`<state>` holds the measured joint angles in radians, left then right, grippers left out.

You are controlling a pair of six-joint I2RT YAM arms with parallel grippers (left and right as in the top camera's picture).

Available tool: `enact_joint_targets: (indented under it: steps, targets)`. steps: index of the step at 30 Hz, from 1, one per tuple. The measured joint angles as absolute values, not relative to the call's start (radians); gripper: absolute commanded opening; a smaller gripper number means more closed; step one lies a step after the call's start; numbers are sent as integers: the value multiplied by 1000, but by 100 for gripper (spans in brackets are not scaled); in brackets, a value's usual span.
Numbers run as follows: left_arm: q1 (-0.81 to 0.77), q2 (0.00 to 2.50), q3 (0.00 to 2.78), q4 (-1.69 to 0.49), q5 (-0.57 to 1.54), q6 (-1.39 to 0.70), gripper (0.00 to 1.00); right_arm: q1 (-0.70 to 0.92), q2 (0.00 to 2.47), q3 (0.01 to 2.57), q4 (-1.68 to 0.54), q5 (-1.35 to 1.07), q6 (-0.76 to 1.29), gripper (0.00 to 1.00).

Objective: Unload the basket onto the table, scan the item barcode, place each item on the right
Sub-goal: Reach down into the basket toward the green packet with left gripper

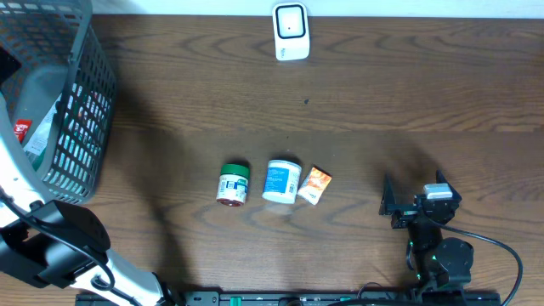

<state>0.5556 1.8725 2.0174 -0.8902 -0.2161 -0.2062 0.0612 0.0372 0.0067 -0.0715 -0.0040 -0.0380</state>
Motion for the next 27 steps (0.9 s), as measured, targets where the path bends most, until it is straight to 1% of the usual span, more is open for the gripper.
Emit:
enact_joint_targets:
  steps: [6, 14, 19, 27]
  targets:
    - [556, 1883, 2002, -892, -215, -205, 80, 61, 37, 7, -72, -4, -38, 99]
    - [556, 2004, 1984, -920, -215, -202, 80, 61, 37, 7, -72, -4, -38, 99]
    - [560, 2028, 1984, -920, -215, -192, 80, 61, 37, 7, -72, -4, -38, 99]
    - [622, 2028, 1982, -925, -215, -184, 80, 61, 37, 7, -72, -4, -38, 99]
